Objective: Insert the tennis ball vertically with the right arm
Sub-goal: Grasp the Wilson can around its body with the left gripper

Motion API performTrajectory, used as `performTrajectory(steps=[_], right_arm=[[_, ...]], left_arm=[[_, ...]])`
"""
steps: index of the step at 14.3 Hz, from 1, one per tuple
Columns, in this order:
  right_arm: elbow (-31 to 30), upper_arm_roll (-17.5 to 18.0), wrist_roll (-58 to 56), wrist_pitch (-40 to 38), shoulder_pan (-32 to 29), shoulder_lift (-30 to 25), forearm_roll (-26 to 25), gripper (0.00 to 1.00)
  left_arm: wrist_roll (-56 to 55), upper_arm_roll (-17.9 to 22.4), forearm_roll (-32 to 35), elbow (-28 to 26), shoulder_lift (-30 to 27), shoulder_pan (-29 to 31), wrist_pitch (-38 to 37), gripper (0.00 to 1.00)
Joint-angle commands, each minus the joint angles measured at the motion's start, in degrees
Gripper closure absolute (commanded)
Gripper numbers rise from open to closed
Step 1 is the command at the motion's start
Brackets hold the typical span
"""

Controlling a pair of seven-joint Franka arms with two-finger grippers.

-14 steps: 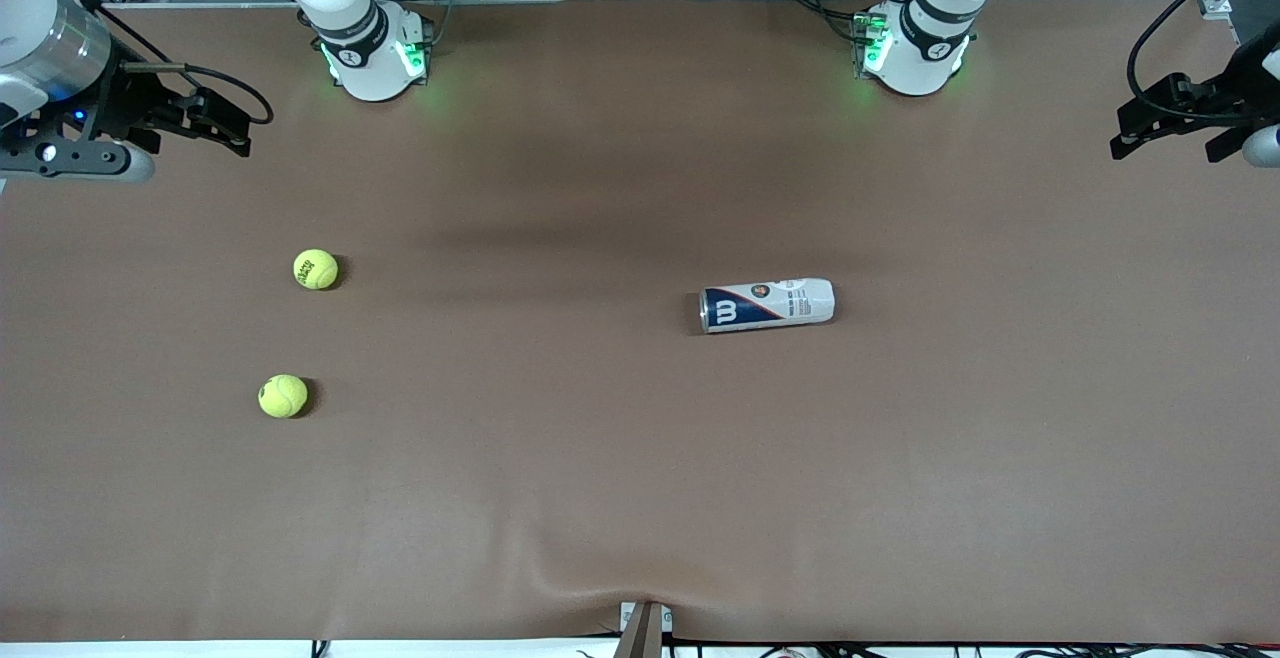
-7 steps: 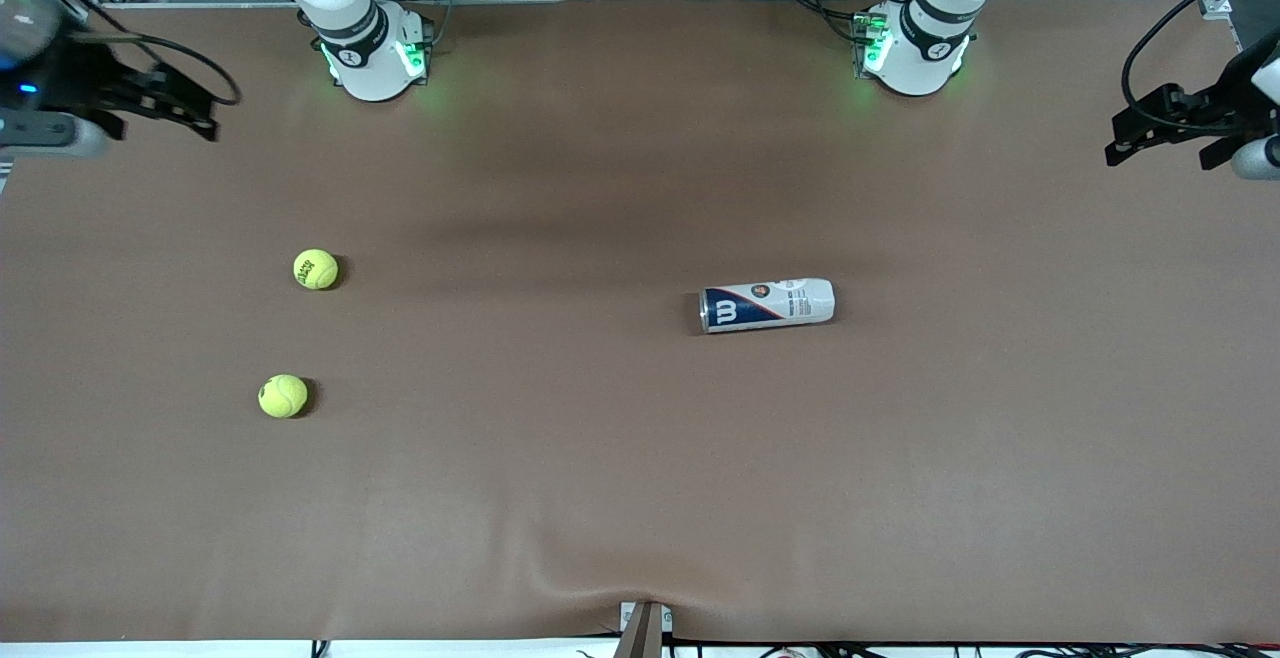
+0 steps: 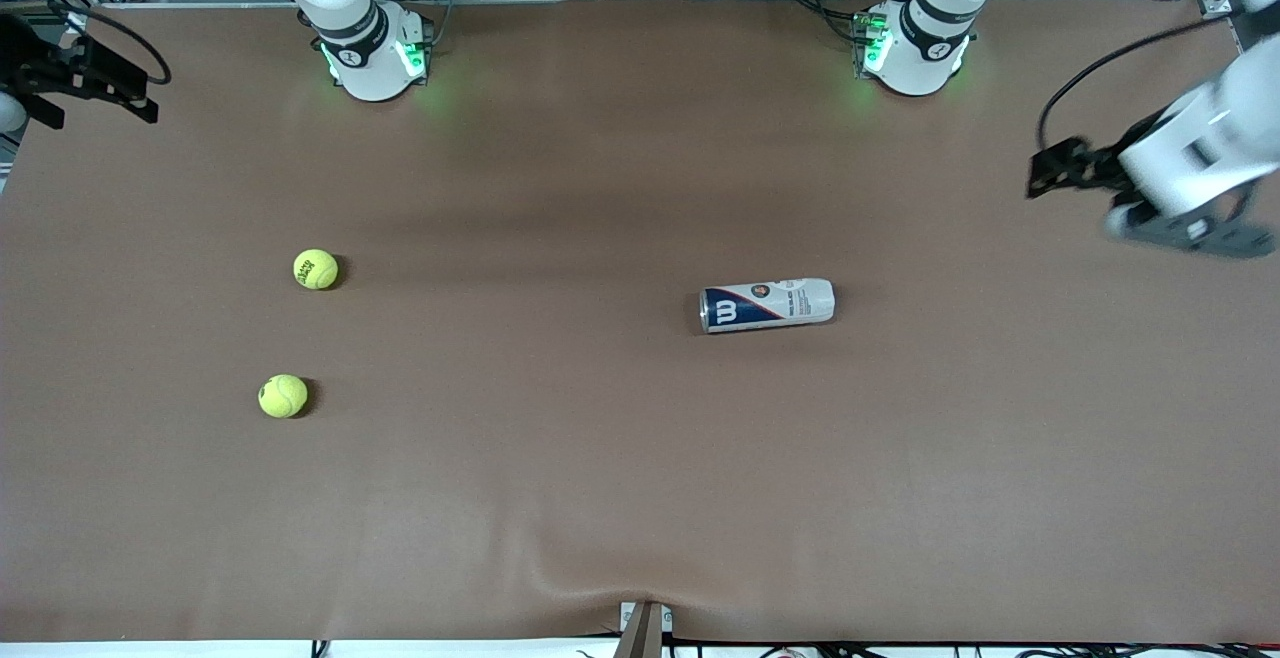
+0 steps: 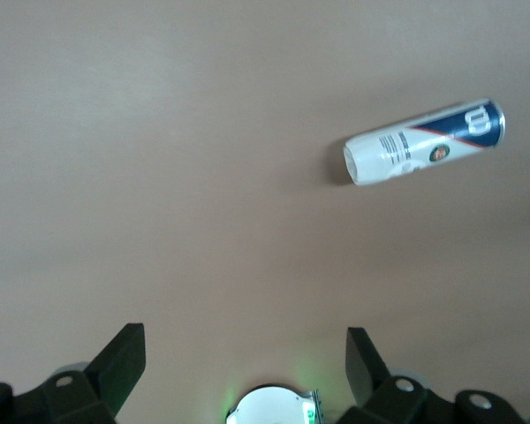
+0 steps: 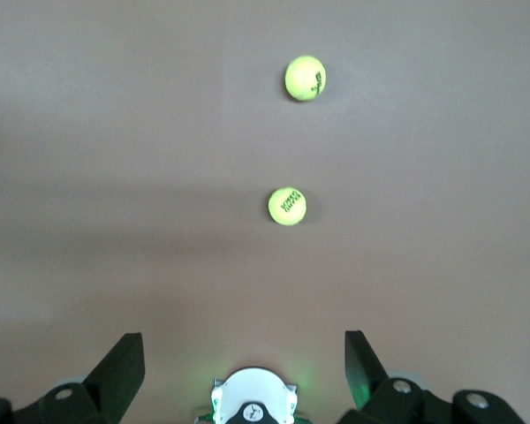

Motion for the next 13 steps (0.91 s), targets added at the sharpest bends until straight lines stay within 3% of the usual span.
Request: performTrajectory(steps=[1,8,13], right_arm=[[-2.2,-0.9,-0.1,2.2,1.2,-2.9,0.7,0.00],[-2.4,-2.1,-0.1,4.6,2.7,-2.7,0.7,0.00],[-2.3,-2.1,0.0,5.1,2.8,-2.4,0.8,0.00]], left_arm=[[1.2,-0.1,-1.9,1.5,5.4,-2.9,2.2,0.00],[10.4,-0.7,-2.9,2.1,13.5,-12.5,8.4,0.00],[41.2,-0.7,-3.7,1.5,21.0,-12.4,15.0,0.00]])
